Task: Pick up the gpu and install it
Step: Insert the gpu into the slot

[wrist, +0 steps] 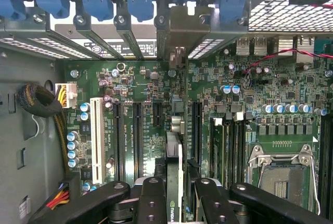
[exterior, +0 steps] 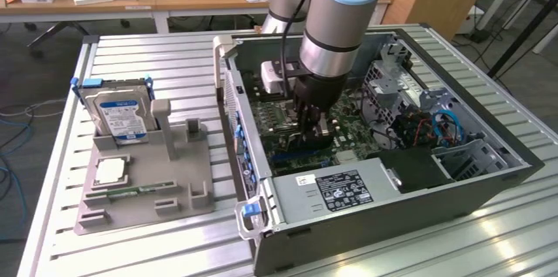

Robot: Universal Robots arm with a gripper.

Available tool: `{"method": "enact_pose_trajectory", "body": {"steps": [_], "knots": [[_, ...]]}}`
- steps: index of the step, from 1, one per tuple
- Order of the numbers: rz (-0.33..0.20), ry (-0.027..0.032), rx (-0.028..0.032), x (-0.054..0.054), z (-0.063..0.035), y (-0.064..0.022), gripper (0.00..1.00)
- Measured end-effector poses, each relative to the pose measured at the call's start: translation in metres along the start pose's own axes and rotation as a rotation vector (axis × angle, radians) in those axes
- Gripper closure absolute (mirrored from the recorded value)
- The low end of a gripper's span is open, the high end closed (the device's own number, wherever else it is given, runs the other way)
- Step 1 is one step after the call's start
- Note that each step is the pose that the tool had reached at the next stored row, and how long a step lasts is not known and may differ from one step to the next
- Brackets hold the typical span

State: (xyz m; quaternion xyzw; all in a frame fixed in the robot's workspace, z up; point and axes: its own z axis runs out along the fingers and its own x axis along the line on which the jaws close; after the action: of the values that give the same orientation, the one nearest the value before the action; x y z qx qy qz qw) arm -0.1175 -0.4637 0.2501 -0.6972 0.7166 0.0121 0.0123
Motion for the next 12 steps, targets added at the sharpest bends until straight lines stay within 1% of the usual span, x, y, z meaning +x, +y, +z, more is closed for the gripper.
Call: {"method": "enact_pose_trajectory", "body": {"steps": [12], "knots": [[-0.001, 0.0004, -0.0003, 0.0001, 0.0002, 0.0008, 0.74]]}}
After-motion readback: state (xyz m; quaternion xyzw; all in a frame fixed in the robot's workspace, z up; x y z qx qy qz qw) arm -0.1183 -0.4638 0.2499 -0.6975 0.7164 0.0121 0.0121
